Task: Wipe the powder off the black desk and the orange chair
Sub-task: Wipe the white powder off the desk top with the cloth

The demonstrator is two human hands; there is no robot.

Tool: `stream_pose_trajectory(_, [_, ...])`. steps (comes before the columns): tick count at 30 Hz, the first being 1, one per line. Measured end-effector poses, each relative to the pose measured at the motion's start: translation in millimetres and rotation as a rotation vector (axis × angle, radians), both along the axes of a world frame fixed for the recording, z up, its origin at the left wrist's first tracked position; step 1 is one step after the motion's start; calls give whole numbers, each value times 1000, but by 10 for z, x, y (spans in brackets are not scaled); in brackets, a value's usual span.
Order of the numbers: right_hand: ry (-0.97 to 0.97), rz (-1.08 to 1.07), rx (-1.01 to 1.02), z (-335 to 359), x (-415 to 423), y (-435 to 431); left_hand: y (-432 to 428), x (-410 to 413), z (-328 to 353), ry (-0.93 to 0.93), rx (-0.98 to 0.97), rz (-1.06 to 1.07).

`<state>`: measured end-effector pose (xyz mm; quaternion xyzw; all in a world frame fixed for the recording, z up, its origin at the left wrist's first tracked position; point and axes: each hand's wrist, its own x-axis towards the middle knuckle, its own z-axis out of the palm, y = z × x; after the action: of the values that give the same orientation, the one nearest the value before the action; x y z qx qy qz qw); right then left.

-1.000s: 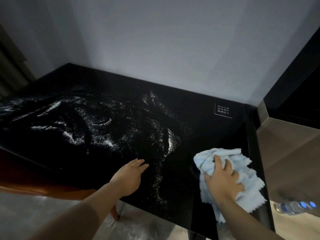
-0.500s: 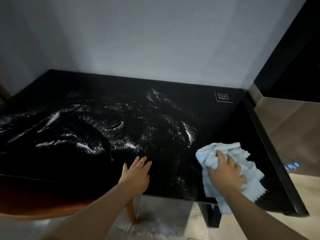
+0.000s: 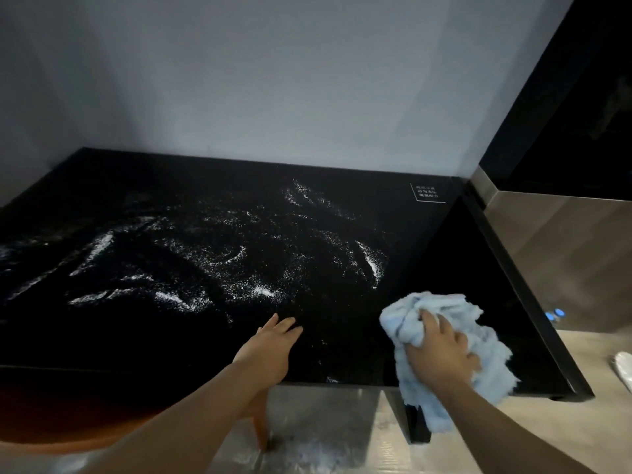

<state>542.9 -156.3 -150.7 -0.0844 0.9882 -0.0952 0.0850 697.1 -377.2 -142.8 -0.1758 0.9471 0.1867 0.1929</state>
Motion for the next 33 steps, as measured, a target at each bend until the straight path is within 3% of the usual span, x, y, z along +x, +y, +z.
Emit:
stream_pose_trajectory(3, [28,113,70,1,361,-270,8,5,-11,5,14,11])
stream_pose_trajectory(7, [3,514,-19,-181,862,-522,-21,22,-14,14,5,1])
stream_pose_trajectory(10, [-8,718,1,-166,698,-419,-6,59,17,5,-7,-4])
stream_pose_trajectory(13, [91,456,35,-121,298,-194,7,110,48,-7,-13,4])
stream_pose_trajectory(16, [21,147,-50,-29,231,-225,45,157,53,-23,-13,6])
stream_pose_trajectory(18, [11,229,-23,23,497,-432,54,165,39,-10,-34,3])
stream_pose_trajectory(21, [227,668,-60,-54,968,-593,26,177,8,56,-20,-38])
stream_pose_trajectory(23, [147,851,-82,-102,954,-596,-14,211,-32,87,9,-24])
stream_pose_trajectory(25, [-7,780,9,-105,644,-502,-47,262,-73,76,18,34])
stream_pose_trajectory(28, [17,335,-23,-16,228,-268,-35,295,-117,57,30,68])
stream_pose_trajectory(30, [-5,168,-49,4,232,-268,-9,287,-101,32,32,86])
stream_pose_trajectory(32, [-24,256,-12,2,473,-419,-11,257,-107,2,-7,80])
stream_pose_trajectory(33, [-12,406,3,-22,656,-490,-15,236,-112,-14,-39,64])
